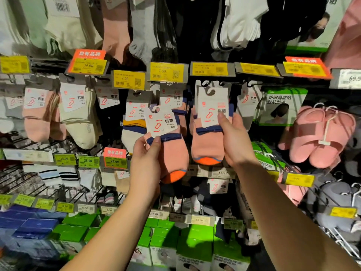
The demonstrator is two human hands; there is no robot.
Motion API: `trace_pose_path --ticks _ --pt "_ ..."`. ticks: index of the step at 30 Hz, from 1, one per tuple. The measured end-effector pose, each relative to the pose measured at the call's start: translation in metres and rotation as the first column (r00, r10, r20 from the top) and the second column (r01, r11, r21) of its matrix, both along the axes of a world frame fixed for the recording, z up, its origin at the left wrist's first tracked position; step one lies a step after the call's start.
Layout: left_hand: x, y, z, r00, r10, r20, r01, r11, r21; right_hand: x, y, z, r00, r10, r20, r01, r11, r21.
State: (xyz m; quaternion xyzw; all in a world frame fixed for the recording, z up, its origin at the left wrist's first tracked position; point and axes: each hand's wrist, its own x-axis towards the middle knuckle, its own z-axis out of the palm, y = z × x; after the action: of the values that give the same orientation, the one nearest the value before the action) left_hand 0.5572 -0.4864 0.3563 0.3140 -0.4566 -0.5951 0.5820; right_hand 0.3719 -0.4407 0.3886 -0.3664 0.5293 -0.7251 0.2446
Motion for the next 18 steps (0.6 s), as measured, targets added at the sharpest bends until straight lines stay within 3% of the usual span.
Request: trace_pose_path --ticks 4,13,18 --pt "0.001 0.002 0.002 1.0 -0.019 -0.006 0.019 1.0 -0.001 -0.012 -0.013 0.016 0.996 -0.04 -0.079 0.04 0.999 -0.004" --pt "0.0 0.008 0.006 0.999 -0.052 0.001 0.052 0.999 -0.005 -0.034 -0.044 0.02 0.969 -0.121 -0.213 0.155 0.977 0.15" --pt "-0.002 0.012 0.009 0.998 -0.053 -0.016 0.053 0.999 0.006 -0.045 -0.06 0.022 0.916 -0.126 -0.381 0.258 0.911 0.321"
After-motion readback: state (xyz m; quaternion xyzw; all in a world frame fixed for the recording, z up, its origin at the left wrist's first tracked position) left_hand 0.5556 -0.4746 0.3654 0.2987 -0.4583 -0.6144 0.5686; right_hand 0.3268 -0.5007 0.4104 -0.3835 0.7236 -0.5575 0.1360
